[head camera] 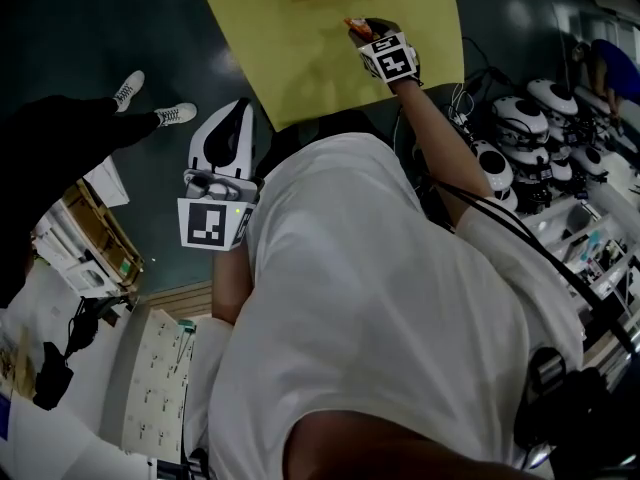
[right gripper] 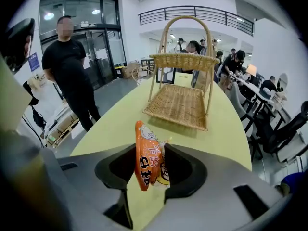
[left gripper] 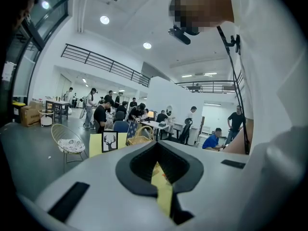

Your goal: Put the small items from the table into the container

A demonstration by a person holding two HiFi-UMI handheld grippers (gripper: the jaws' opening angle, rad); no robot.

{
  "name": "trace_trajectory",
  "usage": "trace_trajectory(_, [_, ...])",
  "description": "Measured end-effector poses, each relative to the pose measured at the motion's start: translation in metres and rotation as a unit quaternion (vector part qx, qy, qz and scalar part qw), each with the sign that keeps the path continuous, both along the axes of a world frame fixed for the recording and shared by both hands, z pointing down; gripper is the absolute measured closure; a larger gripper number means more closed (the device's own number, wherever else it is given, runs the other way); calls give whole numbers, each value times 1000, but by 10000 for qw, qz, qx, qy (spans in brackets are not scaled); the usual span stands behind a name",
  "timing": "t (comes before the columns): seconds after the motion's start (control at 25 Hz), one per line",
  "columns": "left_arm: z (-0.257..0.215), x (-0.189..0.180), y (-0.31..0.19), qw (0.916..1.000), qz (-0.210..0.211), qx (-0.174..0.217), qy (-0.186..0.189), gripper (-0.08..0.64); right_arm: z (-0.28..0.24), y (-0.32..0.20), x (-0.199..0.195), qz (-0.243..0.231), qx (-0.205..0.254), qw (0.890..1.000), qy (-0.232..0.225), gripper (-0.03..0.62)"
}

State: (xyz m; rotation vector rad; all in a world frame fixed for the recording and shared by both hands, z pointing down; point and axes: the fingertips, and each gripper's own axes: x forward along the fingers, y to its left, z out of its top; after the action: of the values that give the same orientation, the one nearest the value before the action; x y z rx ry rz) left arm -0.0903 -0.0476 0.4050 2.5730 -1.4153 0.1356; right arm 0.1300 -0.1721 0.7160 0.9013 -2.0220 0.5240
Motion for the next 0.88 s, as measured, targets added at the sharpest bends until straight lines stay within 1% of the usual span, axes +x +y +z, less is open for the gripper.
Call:
trace_trajectory(0.08, [-10, -8, 4, 10000, 8, 68, 18, 552, -19, 0, -10, -45, 92, 9999, -29, 413])
trace_trajectory(0.24, [-9, 1, -1, 9998, 19, 167, 48, 552, -36, -11, -4, -78, 248, 9996, -120, 414])
trace_trajectory(0.4, [-37, -4, 8, 9996, -26, 295, 44, 552, -92, -14, -12, -130, 490, 9983, -272, 414])
trace_trajectory(0.48, [-39, -6, 8, 9994, -40, 332, 37, 552, -109, -22, -15, -159, 607, 9974, -351, 414])
trace_trajectory(0.88, [-38, 3, 4, 9990, -1, 451, 21, 552, -157, -65, -21, -321, 949, 9932, -594, 416])
